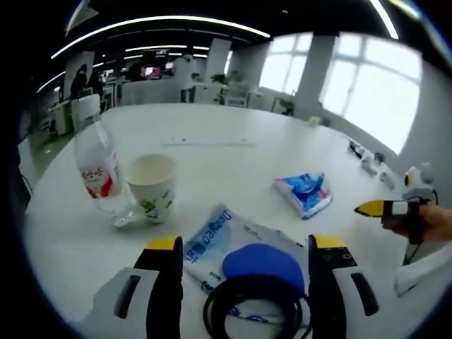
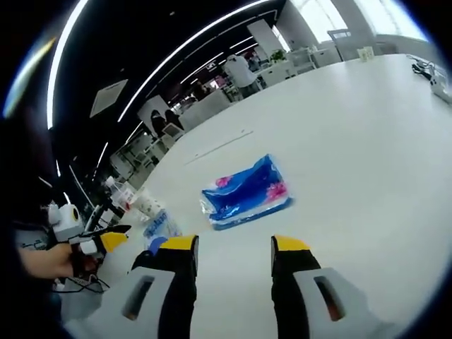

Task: Arrange the tabletop items into an orderly group along one side of the table until the central work area is clear of visible clutter.

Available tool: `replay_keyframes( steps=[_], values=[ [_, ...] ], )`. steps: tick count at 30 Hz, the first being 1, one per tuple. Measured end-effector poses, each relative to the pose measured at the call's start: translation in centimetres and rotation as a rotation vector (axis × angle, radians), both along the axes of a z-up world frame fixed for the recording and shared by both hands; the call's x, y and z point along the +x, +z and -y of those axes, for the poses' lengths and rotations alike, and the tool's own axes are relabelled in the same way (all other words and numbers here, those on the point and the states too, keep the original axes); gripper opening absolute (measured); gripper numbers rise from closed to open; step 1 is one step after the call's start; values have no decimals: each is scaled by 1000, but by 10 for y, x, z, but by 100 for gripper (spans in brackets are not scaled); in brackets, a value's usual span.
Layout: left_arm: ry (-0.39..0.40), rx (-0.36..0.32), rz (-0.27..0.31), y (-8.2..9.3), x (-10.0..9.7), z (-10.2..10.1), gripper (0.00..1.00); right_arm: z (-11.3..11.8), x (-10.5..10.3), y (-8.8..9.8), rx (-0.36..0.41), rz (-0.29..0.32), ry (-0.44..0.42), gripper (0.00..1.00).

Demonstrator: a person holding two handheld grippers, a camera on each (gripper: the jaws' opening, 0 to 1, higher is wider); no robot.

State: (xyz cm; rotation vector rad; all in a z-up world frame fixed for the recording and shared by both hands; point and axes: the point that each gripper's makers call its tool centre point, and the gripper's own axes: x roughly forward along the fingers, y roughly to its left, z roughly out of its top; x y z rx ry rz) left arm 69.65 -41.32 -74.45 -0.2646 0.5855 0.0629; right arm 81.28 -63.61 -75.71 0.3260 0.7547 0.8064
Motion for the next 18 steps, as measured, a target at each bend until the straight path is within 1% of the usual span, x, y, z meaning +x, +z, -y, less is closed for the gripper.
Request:
replay_keyframes(
  steps=[4,7,10,13,18],
  values=[
    [1,-8,-19,-3,-11,0,70,-10,-5,4,4,8,15,38],
    [12,-15,-22,-5,-17,-2,70,-20,-10,7,5,14,37,38],
    [11,-21,-22,-4,-21,0,70,-29,-15,4,-1,12,57,38],
    [10,-24,-20,-6,-24,-5,69,-34,-19,2,-10,8,72,37],
    [21,-34,-12,-7,-28,-10,69,-42,-22,6,-13,18,99,37]
  ],
)
